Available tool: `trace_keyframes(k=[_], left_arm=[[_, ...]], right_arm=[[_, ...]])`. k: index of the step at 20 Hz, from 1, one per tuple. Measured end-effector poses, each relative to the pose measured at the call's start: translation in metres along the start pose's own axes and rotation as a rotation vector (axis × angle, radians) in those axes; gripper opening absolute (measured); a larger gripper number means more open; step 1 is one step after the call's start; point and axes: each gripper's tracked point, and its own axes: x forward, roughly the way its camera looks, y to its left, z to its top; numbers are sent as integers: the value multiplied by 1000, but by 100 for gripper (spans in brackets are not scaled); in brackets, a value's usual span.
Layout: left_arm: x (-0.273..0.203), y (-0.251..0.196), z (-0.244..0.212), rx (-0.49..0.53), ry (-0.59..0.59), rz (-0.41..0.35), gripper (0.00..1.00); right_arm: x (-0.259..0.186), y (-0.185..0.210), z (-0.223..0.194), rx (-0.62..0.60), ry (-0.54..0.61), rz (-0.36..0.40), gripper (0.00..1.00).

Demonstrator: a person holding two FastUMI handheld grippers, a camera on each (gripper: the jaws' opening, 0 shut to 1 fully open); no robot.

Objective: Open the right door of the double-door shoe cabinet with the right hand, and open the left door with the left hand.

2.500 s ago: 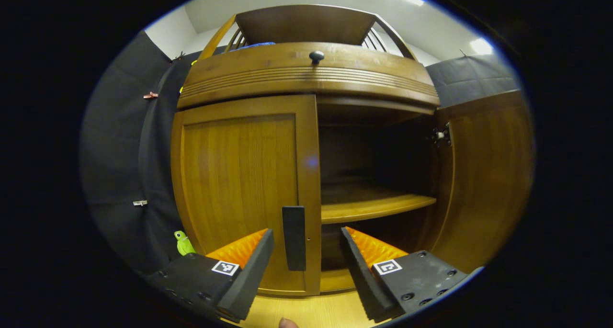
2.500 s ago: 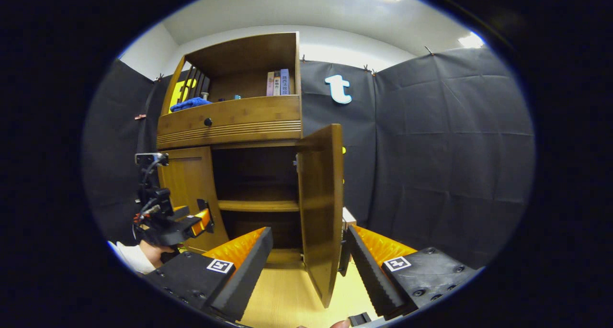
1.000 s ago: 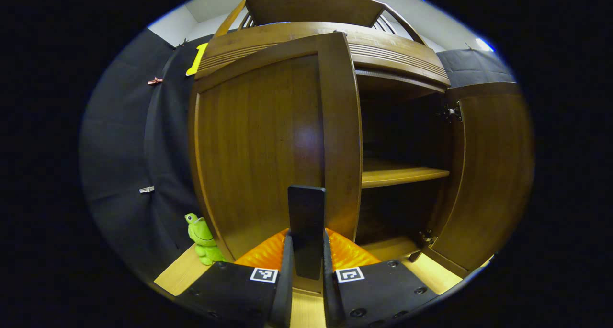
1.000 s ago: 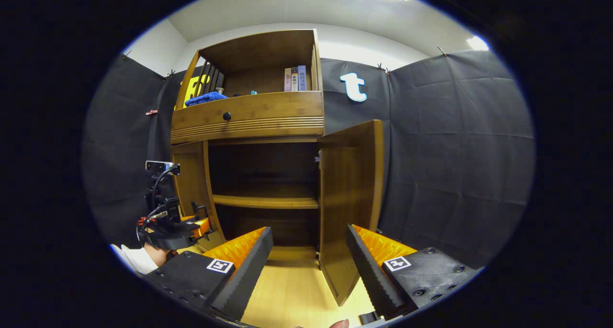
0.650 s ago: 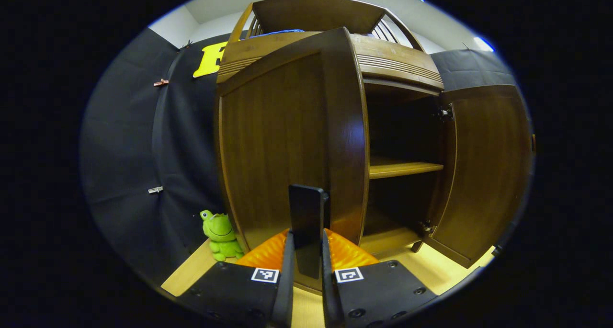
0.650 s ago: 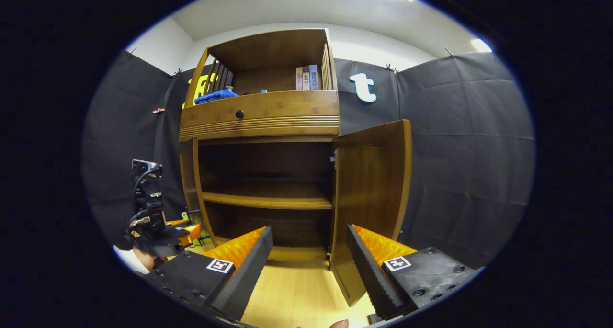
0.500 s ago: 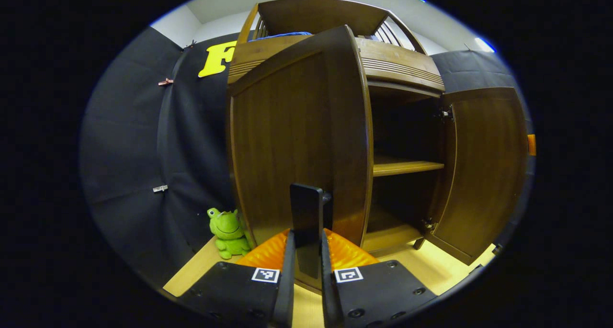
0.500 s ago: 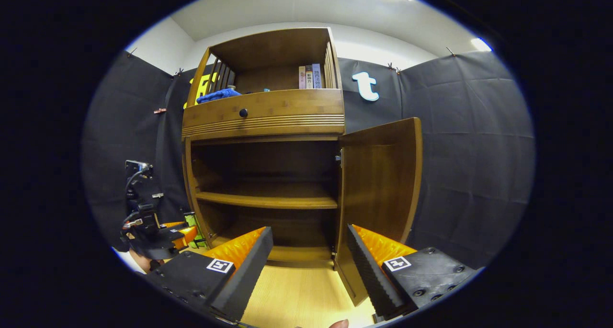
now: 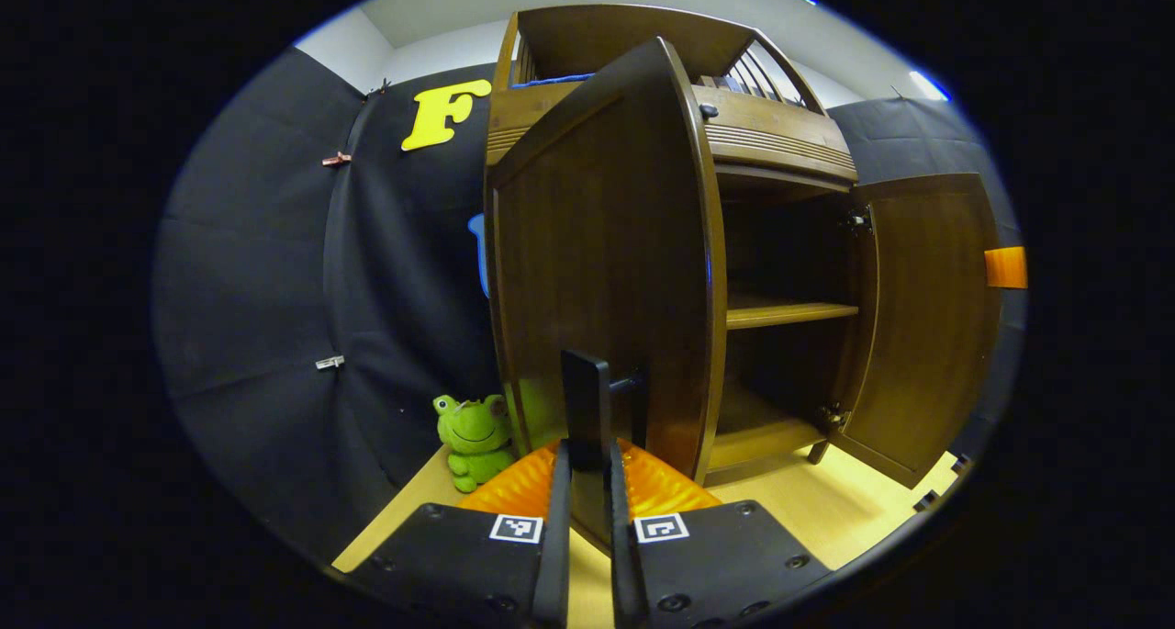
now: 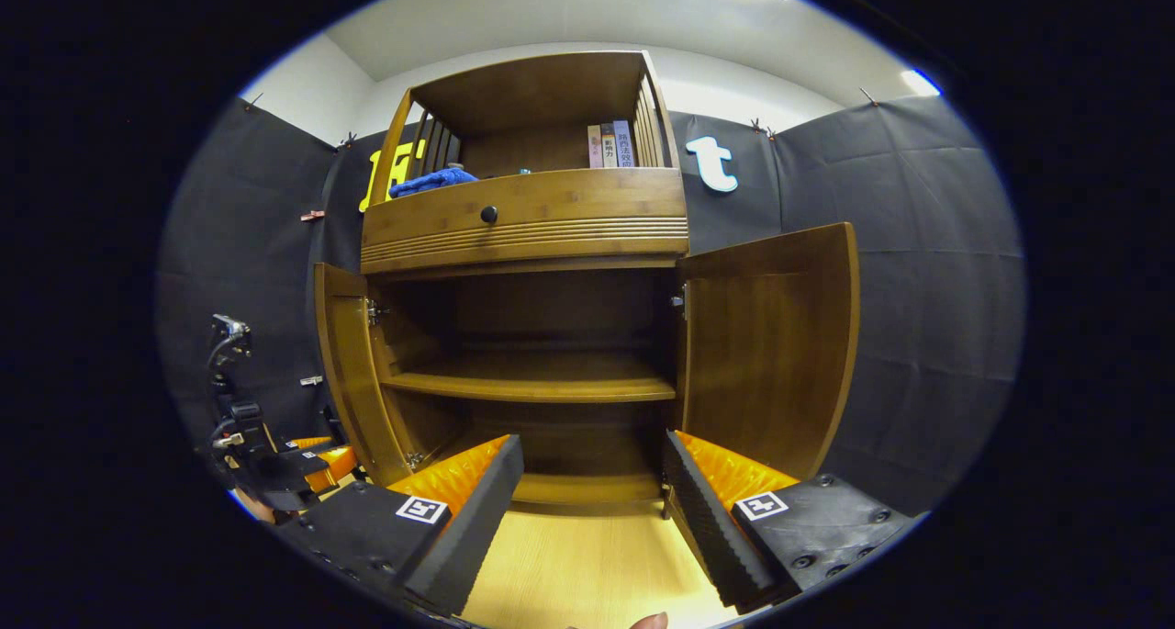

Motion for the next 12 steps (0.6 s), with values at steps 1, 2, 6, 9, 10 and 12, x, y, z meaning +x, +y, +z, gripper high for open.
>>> trace_keyframes(k=[1, 2, 6, 9, 10, 12], left_arm=[[-2, 6, -1, 4, -2, 0, 22], [-5, 11, -2, 8, -2, 3, 21], [-11, 31, -4, 1, -4, 19, 18], [-17, 47, -7, -6, -10, 30, 16], [-18, 54, -6, -5, -15, 28, 15], [-21, 68, -6, -1, -25, 21, 14]], right_arm=[[0, 4, -1, 0, 1, 2, 95], [0, 8, -2, -1, 3, 5, 95], [0, 15, -5, -2, 7, -4, 98], [0, 20, -5, 9, 6, -17, 95], [-2, 24, -5, 8, 3, -21, 95], [-5, 33, -6, -1, 0, -23, 95]])
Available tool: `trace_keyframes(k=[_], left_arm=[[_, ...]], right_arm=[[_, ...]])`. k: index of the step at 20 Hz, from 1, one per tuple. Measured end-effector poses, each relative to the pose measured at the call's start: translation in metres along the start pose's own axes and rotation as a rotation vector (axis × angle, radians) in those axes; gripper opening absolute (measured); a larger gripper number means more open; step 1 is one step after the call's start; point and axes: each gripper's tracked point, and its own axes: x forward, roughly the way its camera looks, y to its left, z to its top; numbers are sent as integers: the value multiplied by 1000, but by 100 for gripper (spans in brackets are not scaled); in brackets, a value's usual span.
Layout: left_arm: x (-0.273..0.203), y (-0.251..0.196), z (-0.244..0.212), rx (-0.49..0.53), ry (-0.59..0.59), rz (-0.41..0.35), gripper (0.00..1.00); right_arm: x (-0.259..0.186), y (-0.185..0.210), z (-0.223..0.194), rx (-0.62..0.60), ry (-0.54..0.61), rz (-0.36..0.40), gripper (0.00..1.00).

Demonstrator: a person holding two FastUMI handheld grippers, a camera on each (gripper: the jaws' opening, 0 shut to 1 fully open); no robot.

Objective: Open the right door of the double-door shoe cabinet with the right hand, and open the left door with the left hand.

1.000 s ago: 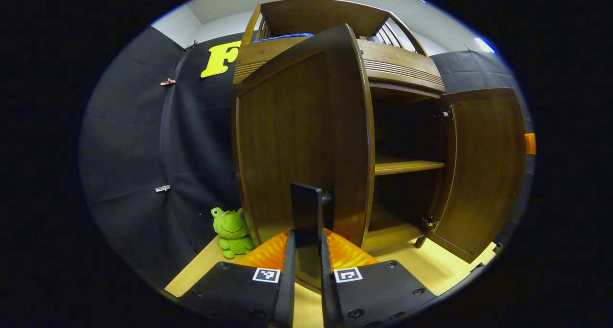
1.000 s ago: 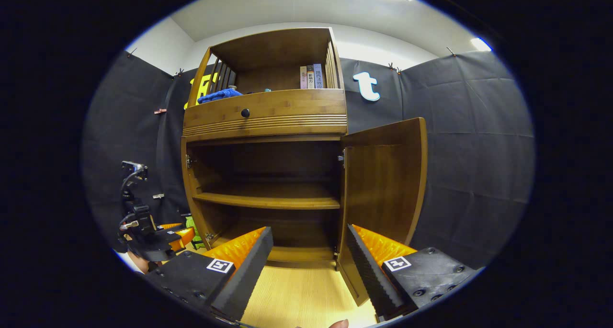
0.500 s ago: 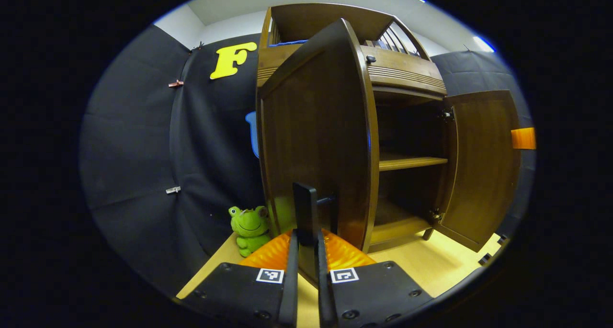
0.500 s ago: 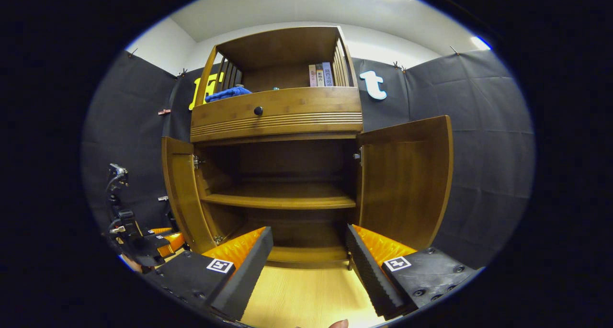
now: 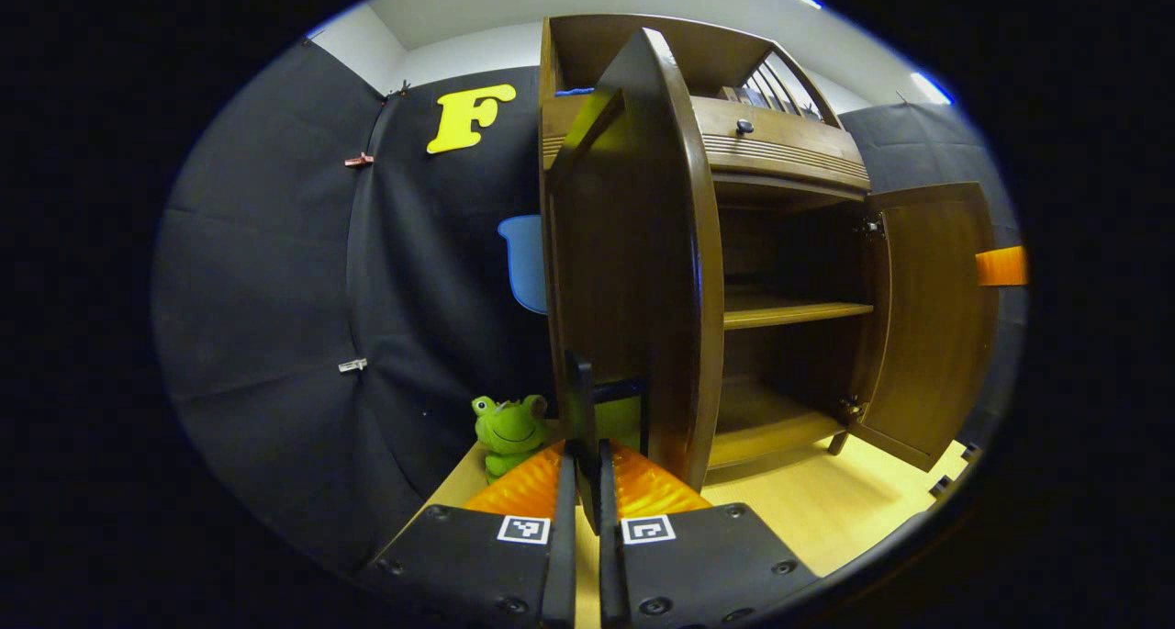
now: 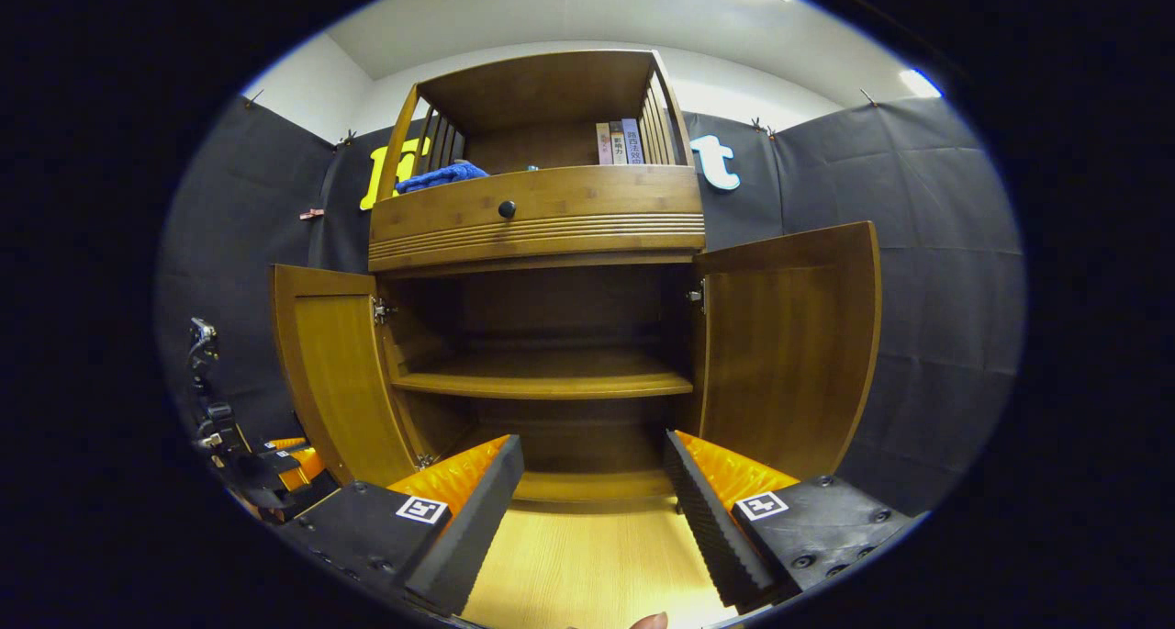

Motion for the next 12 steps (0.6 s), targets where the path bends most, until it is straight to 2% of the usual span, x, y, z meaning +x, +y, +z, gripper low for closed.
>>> trace_keyframes(k=[3, 6, 9, 12], left_arm=[[-1, 23, -2, -1, -4, 0, 14], [0, 44, -3, -19, -5, -10, 8], [-1, 52, -4, -48, -3, -44, 9], [0, 56, -3, -44, -3, -65, 14]], right_arm=[[-4, 12, -3, -3, -1, 4, 95], [-5, 17, -4, 1, 0, -4, 95], [-5, 21, -3, 12, -4, -14, 95], [-7, 25, -4, 12, -5, -21, 95]])
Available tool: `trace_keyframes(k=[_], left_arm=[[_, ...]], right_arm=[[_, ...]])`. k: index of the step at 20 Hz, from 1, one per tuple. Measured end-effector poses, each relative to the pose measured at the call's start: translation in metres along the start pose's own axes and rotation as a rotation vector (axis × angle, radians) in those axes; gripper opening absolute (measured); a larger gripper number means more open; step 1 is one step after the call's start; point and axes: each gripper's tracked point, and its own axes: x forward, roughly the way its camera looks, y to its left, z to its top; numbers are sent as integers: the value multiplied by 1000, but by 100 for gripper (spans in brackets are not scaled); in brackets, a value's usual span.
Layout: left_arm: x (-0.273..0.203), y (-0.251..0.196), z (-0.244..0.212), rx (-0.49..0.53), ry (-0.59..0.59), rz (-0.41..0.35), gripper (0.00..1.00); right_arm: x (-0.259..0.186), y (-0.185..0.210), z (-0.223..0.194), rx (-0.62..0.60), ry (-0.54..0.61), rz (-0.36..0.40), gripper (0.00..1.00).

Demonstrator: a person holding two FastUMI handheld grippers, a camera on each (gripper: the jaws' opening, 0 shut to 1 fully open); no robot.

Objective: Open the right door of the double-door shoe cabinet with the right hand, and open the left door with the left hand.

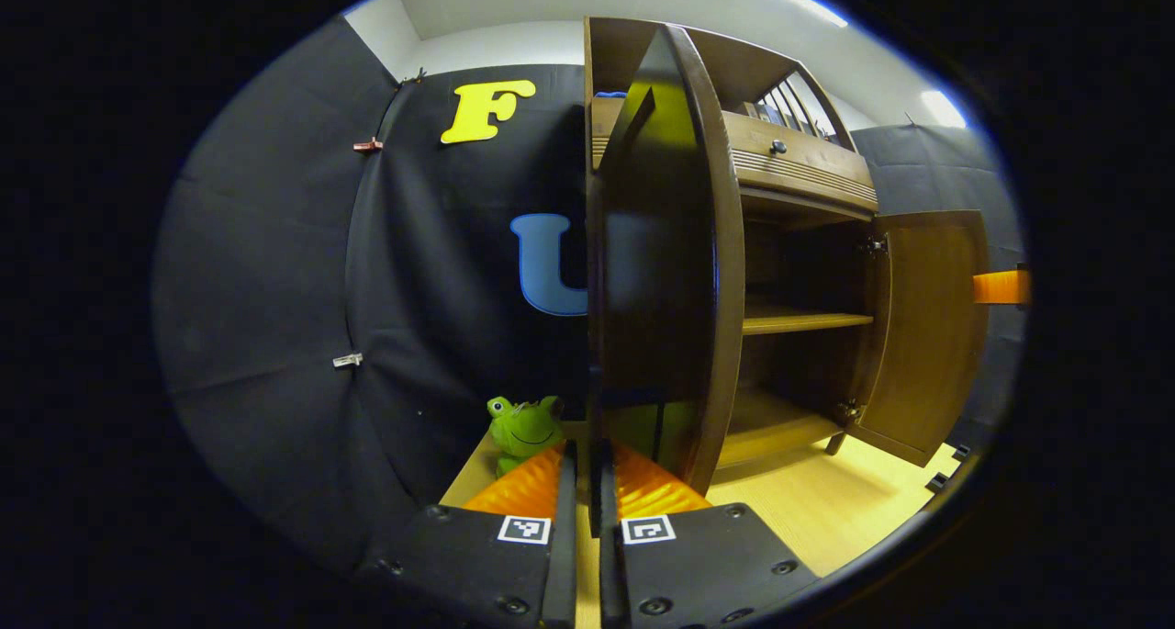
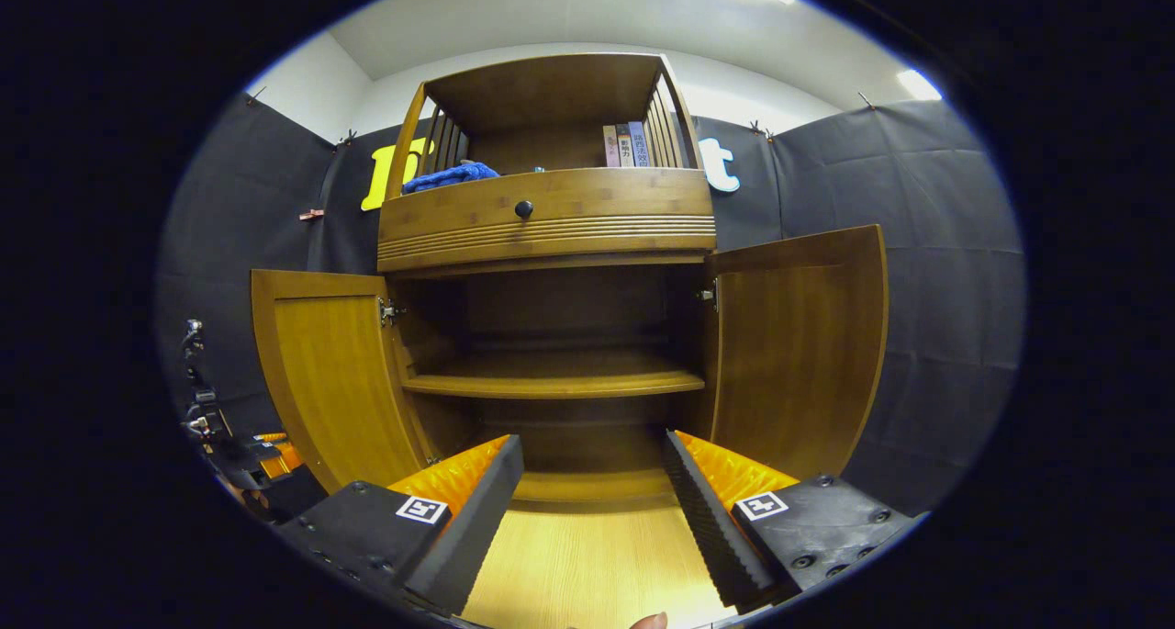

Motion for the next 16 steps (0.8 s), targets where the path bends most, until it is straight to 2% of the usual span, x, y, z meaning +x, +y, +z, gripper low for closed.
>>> trace_keyframes(k=[5, 11, 12, 15, 16], left_arm=[[-2, 0, 0, -12, -8, -17, 14], [-14, 4, 5, 5, -26, 10, 18], [-17, 4, 6, 8, -31, 19, 17], [-27, 11, 8, 13, -36, 58, 35], [-30, 12, 9, 14, -35, 72, 45]], right_arm=[[-4, 5, -1, -14, 2, 0, 95], [-3, 2, 1, -18, 2, 6, 95], [-4, 1, 0, -18, 1, 8, 98], [-2, -6, 1, -16, 0, 8, 95], [-1, -7, 1, -14, 1, 11, 95]])
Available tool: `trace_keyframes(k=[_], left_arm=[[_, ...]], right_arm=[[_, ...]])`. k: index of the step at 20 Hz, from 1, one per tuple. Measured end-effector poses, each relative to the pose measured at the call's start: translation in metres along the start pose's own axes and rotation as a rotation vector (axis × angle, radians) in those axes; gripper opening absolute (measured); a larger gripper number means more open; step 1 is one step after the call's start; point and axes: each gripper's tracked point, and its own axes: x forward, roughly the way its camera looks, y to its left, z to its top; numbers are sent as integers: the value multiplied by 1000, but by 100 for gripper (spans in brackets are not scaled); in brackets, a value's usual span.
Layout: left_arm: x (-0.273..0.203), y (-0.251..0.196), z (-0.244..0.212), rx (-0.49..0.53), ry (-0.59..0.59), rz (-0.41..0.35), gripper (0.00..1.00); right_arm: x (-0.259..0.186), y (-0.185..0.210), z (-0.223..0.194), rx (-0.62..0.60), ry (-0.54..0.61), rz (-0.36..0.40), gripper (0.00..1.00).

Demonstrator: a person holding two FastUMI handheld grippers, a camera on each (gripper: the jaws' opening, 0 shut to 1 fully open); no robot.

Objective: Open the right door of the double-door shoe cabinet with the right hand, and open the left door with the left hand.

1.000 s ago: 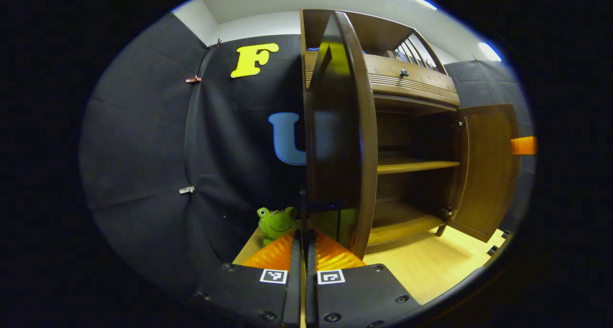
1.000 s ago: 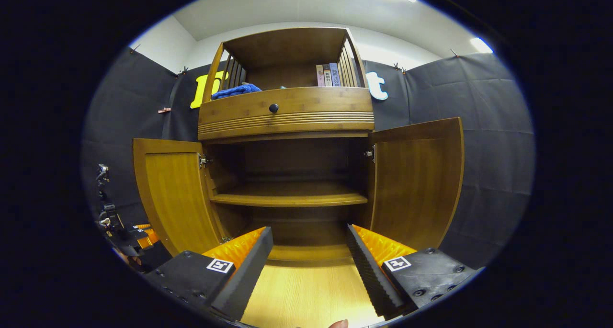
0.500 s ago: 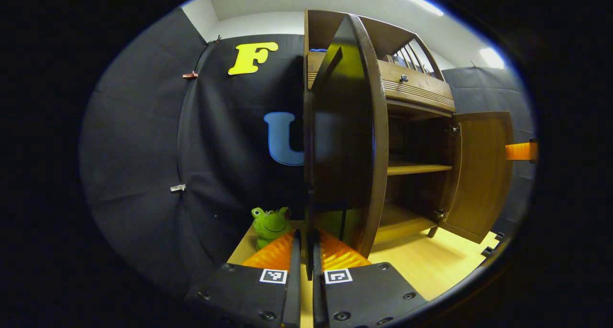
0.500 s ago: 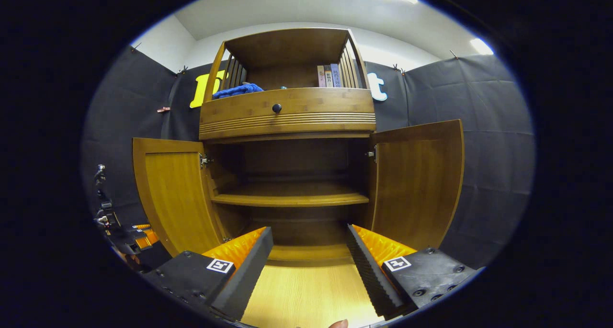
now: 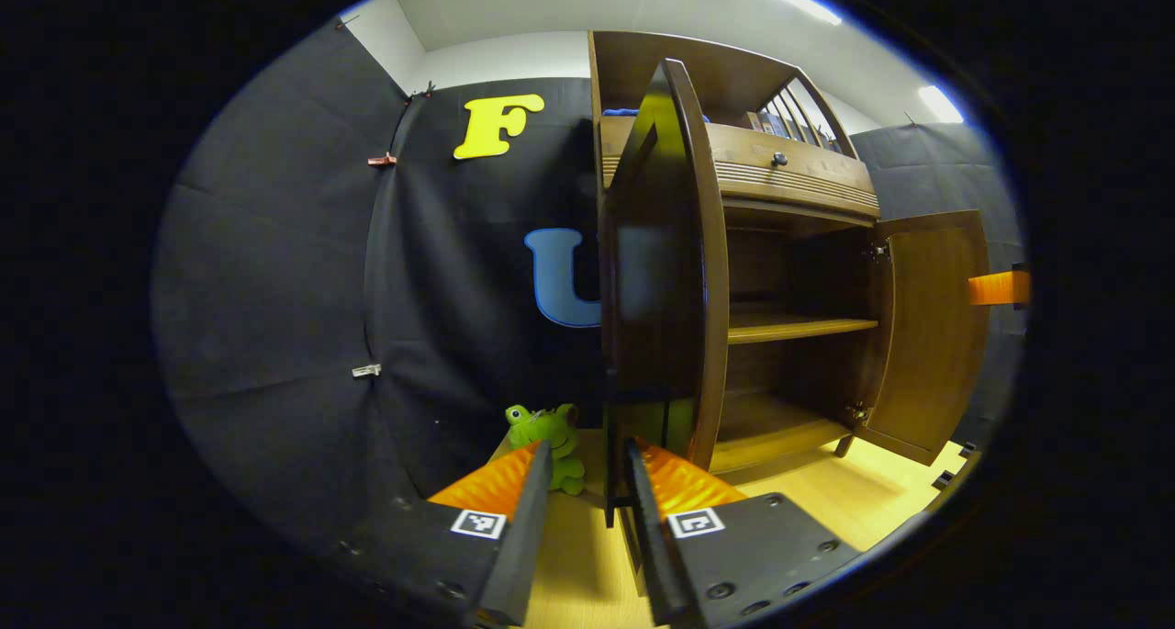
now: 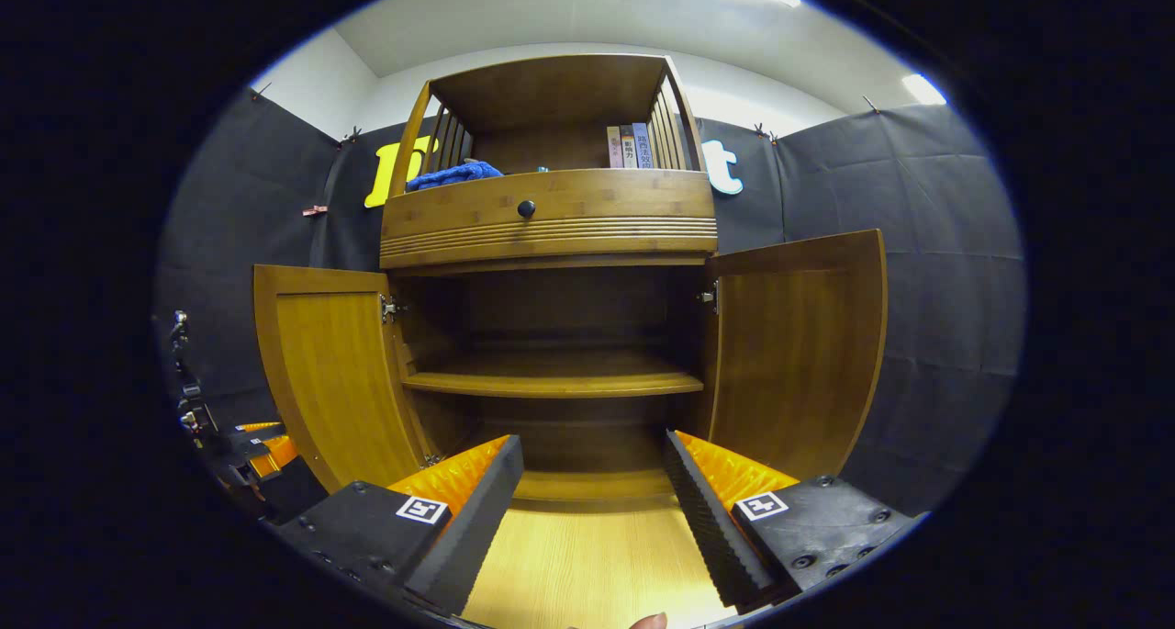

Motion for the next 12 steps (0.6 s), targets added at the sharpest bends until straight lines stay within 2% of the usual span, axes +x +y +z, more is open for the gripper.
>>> trace_keyframes(k=[4, 5, 7, 12], left_arm=[[-16, 2, 5, 25, -10, 47, 82], [-20, 4, 6, 24, -11, 61, 84], [-27, 2, 7, 1, -6, 81, 94], [-40, -19, 20, -11, -15, 116, 95]], right_arm=[[4, -8, -2, 2, 5, 16, 98], [4, -10, -2, 2, 6, 21, 98], [6, -15, -2, -2, 6, 31, 95], [10, -32, -3, 11, 13, 54, 95]])
